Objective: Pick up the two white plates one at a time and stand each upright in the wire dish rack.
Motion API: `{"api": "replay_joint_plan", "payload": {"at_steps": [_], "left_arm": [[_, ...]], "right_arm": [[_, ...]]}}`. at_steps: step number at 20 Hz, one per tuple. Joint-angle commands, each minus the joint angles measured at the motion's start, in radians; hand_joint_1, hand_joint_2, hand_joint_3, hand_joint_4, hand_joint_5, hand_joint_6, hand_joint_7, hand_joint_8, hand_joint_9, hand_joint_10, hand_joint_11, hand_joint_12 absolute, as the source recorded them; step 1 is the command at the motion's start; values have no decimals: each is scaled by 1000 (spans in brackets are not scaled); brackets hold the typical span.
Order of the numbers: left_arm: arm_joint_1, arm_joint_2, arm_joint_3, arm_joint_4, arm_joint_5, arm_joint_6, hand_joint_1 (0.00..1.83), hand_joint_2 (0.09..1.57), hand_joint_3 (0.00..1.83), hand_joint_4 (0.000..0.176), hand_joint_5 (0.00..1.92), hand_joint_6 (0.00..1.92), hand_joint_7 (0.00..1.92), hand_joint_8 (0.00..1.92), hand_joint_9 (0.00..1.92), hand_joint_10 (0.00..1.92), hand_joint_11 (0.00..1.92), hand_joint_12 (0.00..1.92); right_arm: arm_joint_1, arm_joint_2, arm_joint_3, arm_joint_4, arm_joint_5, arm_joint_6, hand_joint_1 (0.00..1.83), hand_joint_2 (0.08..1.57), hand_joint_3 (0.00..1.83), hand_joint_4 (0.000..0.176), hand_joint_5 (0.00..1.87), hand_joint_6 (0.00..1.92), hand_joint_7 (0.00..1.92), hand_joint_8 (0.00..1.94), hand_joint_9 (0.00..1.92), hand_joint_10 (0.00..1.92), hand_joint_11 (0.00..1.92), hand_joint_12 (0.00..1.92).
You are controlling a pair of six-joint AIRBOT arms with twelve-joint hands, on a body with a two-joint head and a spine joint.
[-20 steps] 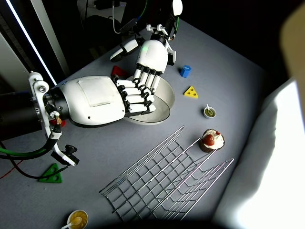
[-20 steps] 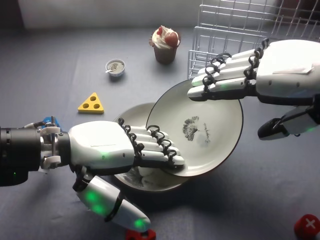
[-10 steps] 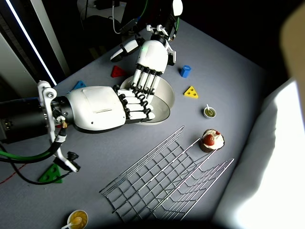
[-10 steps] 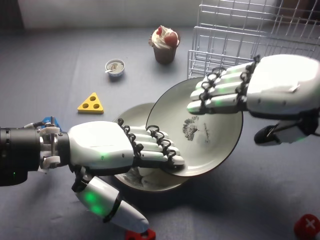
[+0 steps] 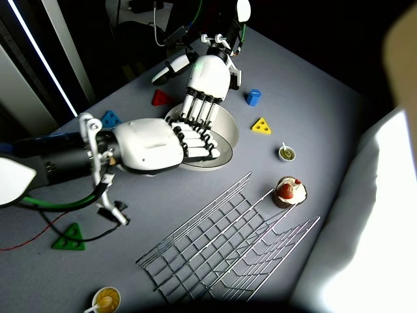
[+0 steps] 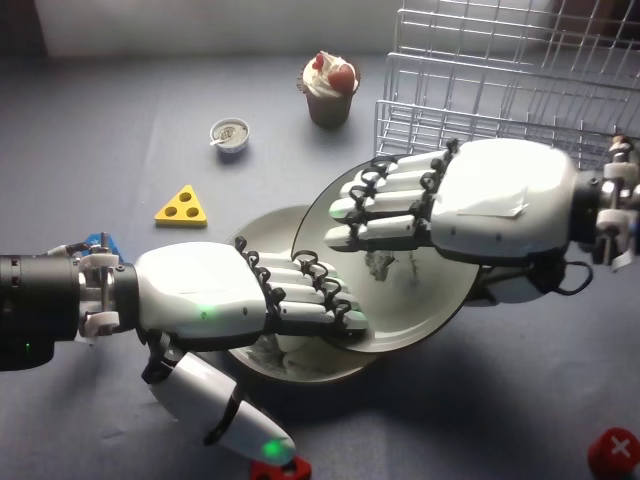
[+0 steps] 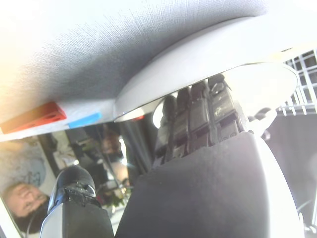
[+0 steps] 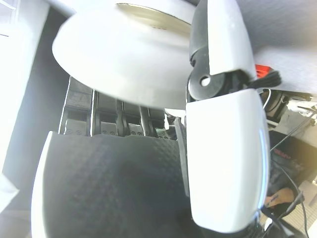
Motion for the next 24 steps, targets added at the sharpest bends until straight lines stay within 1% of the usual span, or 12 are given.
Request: {"api": "replay_joint_plan", "payload": {"at_steps": [1, 2, 4, 5, 6, 7, 8, 9, 13, 15, 20, 24], "left_arm": [[14, -17, 4, 42, 72, -7, 0, 955, 3, 0, 180, 0, 198, 0, 175, 1, 171, 0], [14, -17, 6, 42, 72, -7, 0, 950, 0, 0, 186, 3, 201, 1, 175, 1, 171, 0], [14, -17, 7, 41, 72, -7, 7, 952, 1, 0, 198, 8, 202, 8, 167, 8, 172, 7], [14, -17, 7, 41, 71, -7, 7, 952, 1, 0, 198, 8, 202, 8, 167, 8, 172, 7], [14, -16, 7, 41, 71, -7, 11, 950, 0, 0, 204, 6, 214, 9, 182, 10, 180, 10], [14, -15, 7, 40, 72, -7, 1, 948, 0, 0, 184, 0, 197, 1, 168, 3, 162, 2], [14, -15, 6, 41, 73, -7, 0, 951, 0, 0, 176, 0, 189, 0, 165, 1, 162, 2], [14, -14, 6, 40, 73, -7, 0, 948, 0, 0, 166, 0, 175, 0, 148, 0, 153, 0], [11, 6, -2, 6, 70, -7, 0, 948, 0, 0, 163, 0, 170, 0, 144, 0, 150, 0], [-4, 33, -16, -35, 48, -7, 0, 953, 2, 0, 181, 6, 196, 9, 177, 12, 171, 9], [-53, 135, -74, -79, 20, -7, 0, 954, 2, 0, 183, 6, 200, 8, 182, 11, 173, 9], [-56, 218, -82, -127, 1, -7, 0, 954, 2, 0, 184, 5, 201, 7, 183, 10, 173, 9]], "right_arm": [[-1, 3, 8, 44, 78, -9, 1354, 982, 5, 0, 273, 6, 204, 6, 195, 6, 256, 22], [-3, -7, 17, 54, 78, -11, 1380, 995, 3, 0, 344, 9, 261, 7, 243, 8, 300, 41], [-3, -15, 26, 73, 78, -11, 1444, 1037, 3, 0, 541, 13, 433, 10, 510, 22, 530, 132], [-3, -15, 27, 78, 79, -11, 1444, 1037, 3, 0, 541, 13, 433, 10, 510, 22, 530, 132], [-3, -15, 28, 82, 79, -11, 1486, 1058, 2, 0, 731, 20, 674, 22, 732, 29, 777, 198], [-3, -15, 28, 87, 81, -11, 1762, 975, 81, 0, 819, 8, 780, 10, 830, 15, 816, 1092], [-3, -15, 28, 89, 86, -11, 1547, 1041, 26, 0, 919, 829, 979, 502, 1000, 665, 996, 1238], [-3, -15, 26, 89, 92, -11, 1501, 1074, 6, 0, 897, 1010, 990, 647, 1020, 844, 994, 1355], [-2, -12, 12, 89, 111, -11, 1489, 1083, 1, 0, 888, 1058, 989, 689, 1021, 893, 991, 1388], [4, -4, 3, 89, 124, -11, 1492, 1058, 1, 0, 959, 973, 1068, 554, 1097, 757, 1001, 1363], [17, 15, -43, 84, 161, -11, 1493, 1052, 0, 0, 977, 950, 1095, 505, 1118, 714, 1011, 1342], [44, 42, -86, 76, 161, -5, 1493, 1051, 0, 0, 978, 949, 1096, 503, 1119, 713, 1012, 1341]]}}
